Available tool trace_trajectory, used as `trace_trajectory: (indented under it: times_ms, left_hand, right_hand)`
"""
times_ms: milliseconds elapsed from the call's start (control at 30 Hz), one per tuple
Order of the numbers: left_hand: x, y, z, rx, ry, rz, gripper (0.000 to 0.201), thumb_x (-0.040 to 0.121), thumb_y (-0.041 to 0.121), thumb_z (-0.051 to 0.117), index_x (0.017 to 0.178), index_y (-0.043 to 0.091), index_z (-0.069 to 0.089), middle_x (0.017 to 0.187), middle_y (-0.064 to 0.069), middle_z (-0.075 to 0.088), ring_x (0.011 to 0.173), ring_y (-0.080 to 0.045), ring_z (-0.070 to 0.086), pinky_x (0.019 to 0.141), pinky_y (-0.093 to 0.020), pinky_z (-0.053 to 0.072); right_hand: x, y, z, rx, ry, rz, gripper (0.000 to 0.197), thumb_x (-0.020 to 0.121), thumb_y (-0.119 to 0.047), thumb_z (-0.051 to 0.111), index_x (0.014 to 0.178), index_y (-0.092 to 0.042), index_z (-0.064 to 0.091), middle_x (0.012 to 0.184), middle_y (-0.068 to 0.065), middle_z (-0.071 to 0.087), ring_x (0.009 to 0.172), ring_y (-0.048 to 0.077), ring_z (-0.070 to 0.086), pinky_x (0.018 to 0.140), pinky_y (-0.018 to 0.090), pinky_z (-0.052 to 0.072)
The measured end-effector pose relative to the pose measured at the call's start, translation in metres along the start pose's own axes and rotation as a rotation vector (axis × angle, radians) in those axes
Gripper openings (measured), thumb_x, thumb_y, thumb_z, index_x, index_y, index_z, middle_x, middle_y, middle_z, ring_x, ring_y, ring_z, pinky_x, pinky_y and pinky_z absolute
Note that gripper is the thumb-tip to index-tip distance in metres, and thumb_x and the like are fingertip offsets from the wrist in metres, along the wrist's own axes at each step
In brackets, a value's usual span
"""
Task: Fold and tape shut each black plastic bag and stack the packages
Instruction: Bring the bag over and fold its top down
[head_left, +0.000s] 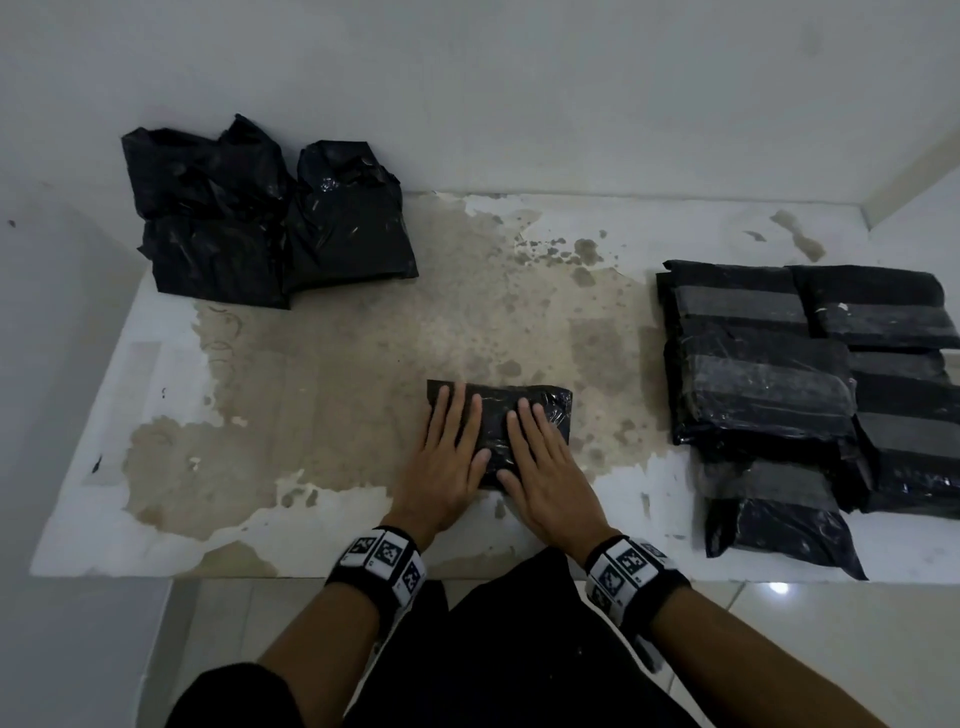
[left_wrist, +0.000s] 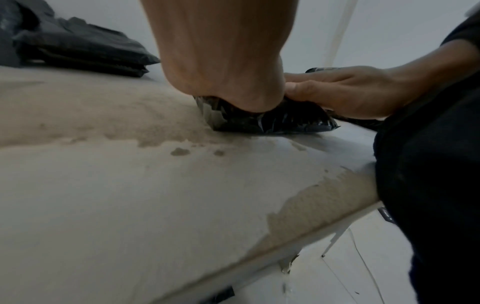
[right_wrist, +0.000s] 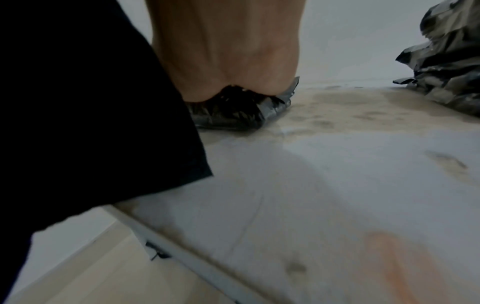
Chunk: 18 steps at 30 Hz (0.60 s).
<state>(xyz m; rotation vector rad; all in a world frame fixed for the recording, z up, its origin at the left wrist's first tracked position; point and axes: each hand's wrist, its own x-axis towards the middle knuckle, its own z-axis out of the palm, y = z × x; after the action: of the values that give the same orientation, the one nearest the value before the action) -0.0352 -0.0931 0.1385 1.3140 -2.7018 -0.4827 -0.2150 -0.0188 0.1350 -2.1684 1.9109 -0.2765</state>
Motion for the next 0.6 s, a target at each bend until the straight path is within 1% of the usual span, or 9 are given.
trace_trajectory:
  times_ms: [67, 167, 233, 300, 367, 400, 467, 533, 600]
  left_hand:
    - [-0.005, 0.002, 0.006, -0.083, 0.015, -0.079, 0.069, 0.108, 0.045, 0.018, 0.159, 0.001, 0.004, 0.166, -0.021, -0.007, 0.155, -0.033, -0.005, 0.126, -0.042, 0.007]
    - [-0.008, 0.004, 0.009, -0.147, 0.033, -0.143, 0.073, 0.106, 0.051, 0.016, 0.159, 0.003, -0.002, 0.166, -0.021, -0.011, 0.155, -0.031, -0.006, 0.125, -0.039, 0.010]
    - [-0.008, 0.004, 0.008, -0.171, 0.029, -0.150, 0.076, 0.105, 0.053, 0.016, 0.159, 0.002, -0.003, 0.166, -0.019, -0.012, 0.155, -0.027, -0.008, 0.126, -0.036, 0.005]
    - [-0.009, 0.002, 0.008, -0.208, 0.037, -0.170, 0.079, 0.104, 0.056, 0.014, 0.158, 0.002, -0.004, 0.167, -0.018, -0.010, 0.155, -0.024, -0.007, 0.126, -0.035, 0.002]
    - [-0.011, 0.001, 0.009, -0.261, 0.036, -0.219, 0.083, 0.102, 0.060, 0.009, 0.158, 0.002, -0.007, 0.167, -0.016, -0.006, 0.155, -0.023, -0.001, 0.126, -0.033, -0.002]
    - [-0.013, 0.000, 0.010, -0.268, 0.038, -0.233, 0.084, 0.101, 0.062, 0.007, 0.158, 0.002, -0.007, 0.167, -0.014, -0.004, 0.155, -0.022, 0.001, 0.125, -0.031, -0.007]
    - [-0.013, 0.000, 0.010, -0.257, 0.035, -0.248, 0.084, 0.100, 0.063, 0.003, 0.158, 0.003, -0.008, 0.167, -0.012, -0.002, 0.155, -0.021, 0.001, 0.122, -0.028, -0.016]
    - [-0.012, 0.000, 0.007, -0.237, 0.010, -0.264, 0.084, 0.099, 0.062, 0.002, 0.158, 0.004, -0.009, 0.168, -0.012, -0.003, 0.156, -0.020, -0.002, 0.121, -0.028, -0.019]
    - [-0.012, -0.001, 0.004, -0.219, -0.027, -0.287, 0.083, 0.098, 0.061, 0.003, 0.158, 0.005, -0.011, 0.168, -0.011, -0.003, 0.155, -0.019, -0.004, 0.122, -0.033, -0.017]
  right_hand:
    - [-0.002, 0.002, 0.001, 0.030, -0.006, 0.052, 0.072, 0.109, -0.050, 0.020, 0.160, -0.001, 0.008, 0.169, 0.019, 0.001, 0.157, 0.029, 0.000, 0.127, 0.043, 0.013]
    - [-0.007, 0.001, 0.002, 0.074, -0.009, 0.180, 0.079, 0.106, -0.059, 0.015, 0.161, -0.004, 0.002, 0.169, 0.015, -0.003, 0.157, 0.024, -0.003, 0.127, 0.035, 0.002]
    - [-0.011, 0.004, 0.002, 0.138, -0.040, 0.272, 0.085, 0.101, -0.067, 0.005, 0.161, -0.008, -0.004, 0.169, 0.012, -0.008, 0.157, 0.021, -0.006, 0.127, 0.035, 0.000]
    - [-0.013, 0.007, 0.002, 0.135, -0.055, 0.310, 0.089, 0.097, -0.071, -0.004, 0.161, -0.009, -0.005, 0.169, 0.010, -0.005, 0.157, 0.020, -0.005, 0.128, 0.039, 0.003]
    - [-0.015, 0.009, 0.000, 0.068, -0.064, 0.313, 0.091, 0.096, -0.070, -0.009, 0.161, -0.007, 0.000, 0.169, 0.013, 0.001, 0.157, 0.024, 0.000, 0.127, 0.043, 0.004]
    - [-0.015, 0.010, -0.001, 0.040, -0.064, 0.317, 0.092, 0.096, -0.070, -0.010, 0.161, -0.006, 0.003, 0.169, 0.015, 0.005, 0.157, 0.027, 0.002, 0.127, 0.045, 0.003]
    - [-0.017, 0.013, -0.005, 0.007, -0.057, 0.348, 0.095, 0.096, -0.069, -0.011, 0.160, -0.003, 0.012, 0.167, 0.020, 0.013, 0.156, 0.033, 0.007, 0.126, 0.047, 0.004]
    - [-0.017, 0.015, -0.011, -0.023, -0.021, 0.377, 0.094, 0.099, -0.066, -0.006, 0.158, 0.001, 0.024, 0.164, 0.022, 0.023, 0.154, 0.037, 0.015, 0.125, 0.050, 0.008]
    - [-0.015, 0.013, -0.020, -0.047, 0.088, 0.395, 0.086, 0.103, -0.061, 0.004, 0.154, 0.003, 0.032, 0.160, 0.023, 0.032, 0.152, 0.039, 0.022, 0.123, 0.052, 0.013]
